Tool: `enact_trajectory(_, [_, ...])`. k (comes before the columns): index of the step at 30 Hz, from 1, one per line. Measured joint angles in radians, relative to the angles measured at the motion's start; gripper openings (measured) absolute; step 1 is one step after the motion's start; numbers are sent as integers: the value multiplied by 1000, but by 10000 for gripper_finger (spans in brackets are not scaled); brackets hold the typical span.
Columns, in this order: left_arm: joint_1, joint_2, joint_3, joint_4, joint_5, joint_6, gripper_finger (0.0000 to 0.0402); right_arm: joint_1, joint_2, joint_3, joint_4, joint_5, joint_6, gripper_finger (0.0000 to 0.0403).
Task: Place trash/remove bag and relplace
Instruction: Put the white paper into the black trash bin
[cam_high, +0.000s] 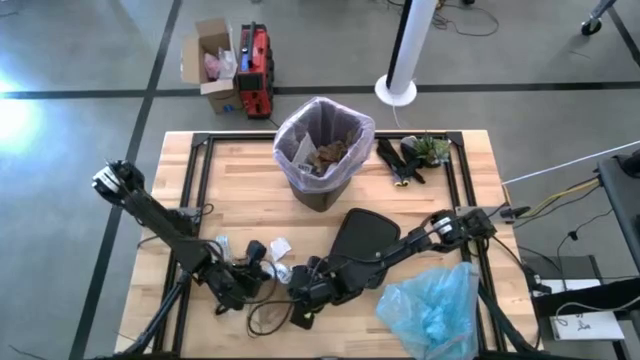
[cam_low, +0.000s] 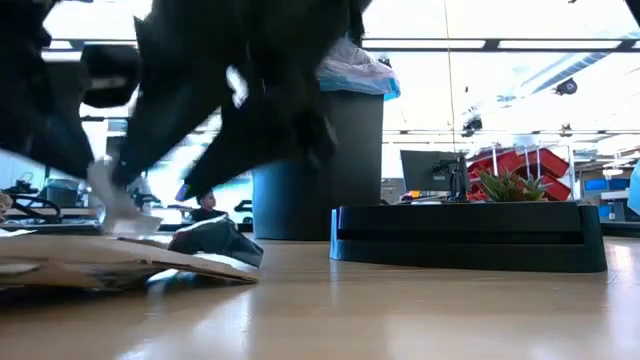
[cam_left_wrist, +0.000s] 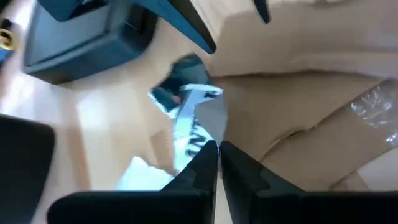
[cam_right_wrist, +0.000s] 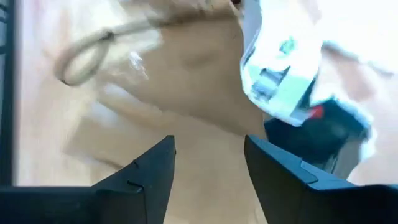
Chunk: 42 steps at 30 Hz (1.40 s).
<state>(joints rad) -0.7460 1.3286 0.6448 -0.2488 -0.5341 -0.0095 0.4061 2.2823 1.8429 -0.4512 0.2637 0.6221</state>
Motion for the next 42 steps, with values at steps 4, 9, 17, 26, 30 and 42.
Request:
enact_trajectory(4, [0,-115,29,-65,-38,-10,5,0,-42,10,-51,55,-43,203])
enact_trajectory(9, [5,-222,84,-94,-97,-26,1,0,-89,17,-49,135,-59,220])
enact_trajectory(17, [16,-293,296,-233,-178,92,1,10,-108,17,-44,156,-30,234])
enact_trajectory(26, [184,-302,545,-300,-192,327,0,41,-109,17,-37,172,63,223])
enact_trajectory(30, [342,-285,612,-237,-191,421,0,52,-109,17,-29,188,76,218])
enact_trajectory(42, [753,-146,814,-45,-106,438,10,59,-108,17,72,211,78,227])
